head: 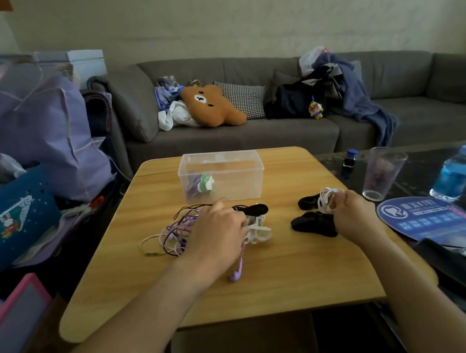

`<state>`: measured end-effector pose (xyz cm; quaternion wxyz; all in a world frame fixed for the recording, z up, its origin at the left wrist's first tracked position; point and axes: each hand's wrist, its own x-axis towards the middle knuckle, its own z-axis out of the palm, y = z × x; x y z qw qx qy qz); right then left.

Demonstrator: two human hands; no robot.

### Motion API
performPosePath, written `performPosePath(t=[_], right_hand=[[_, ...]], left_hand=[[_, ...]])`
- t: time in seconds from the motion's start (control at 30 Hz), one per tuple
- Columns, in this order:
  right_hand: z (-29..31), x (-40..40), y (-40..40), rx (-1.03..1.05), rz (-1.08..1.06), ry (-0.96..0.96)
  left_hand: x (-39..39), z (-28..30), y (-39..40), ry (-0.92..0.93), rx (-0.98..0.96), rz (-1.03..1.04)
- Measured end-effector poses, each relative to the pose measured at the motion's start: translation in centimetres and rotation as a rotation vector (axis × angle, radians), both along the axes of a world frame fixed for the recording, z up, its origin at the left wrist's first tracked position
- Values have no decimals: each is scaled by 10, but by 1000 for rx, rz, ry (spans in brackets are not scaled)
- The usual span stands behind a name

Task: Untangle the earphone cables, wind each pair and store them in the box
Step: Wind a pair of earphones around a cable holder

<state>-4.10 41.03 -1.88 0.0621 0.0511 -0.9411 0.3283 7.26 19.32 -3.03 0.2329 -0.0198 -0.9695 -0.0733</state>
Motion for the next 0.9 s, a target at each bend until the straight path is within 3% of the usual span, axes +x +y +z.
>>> performPosePath(t=[0.13,0.3,0.4,0.43,0.57,0.67,0.8,0.9], right_hand=[[-4,-4,2,6,9,-140],[-4,-6,5,42,109,-171],[-5,-12,5,-27,139,-172],[-6,-15,6,-39,138,-158],[-10,-27,0,-38,125,-118],[-7,-36,-7,-64,127,-186],[-3,-36,-12,-385,120,-394],[-4,-38,-15,-530,114,-435]], left_hand=[[-7,-3,22,187,84,-98],[-22,-11,43,135,-112,-147],[-36,-1,45,223,-71,-123],[-42,3,42,174,-39,-98],[-70,19,20,-337,-146,22],[-78,23,9,-403,-15,18],[-84,26,1,-216,241,20],[-89,33,-4,-79,498,39]])
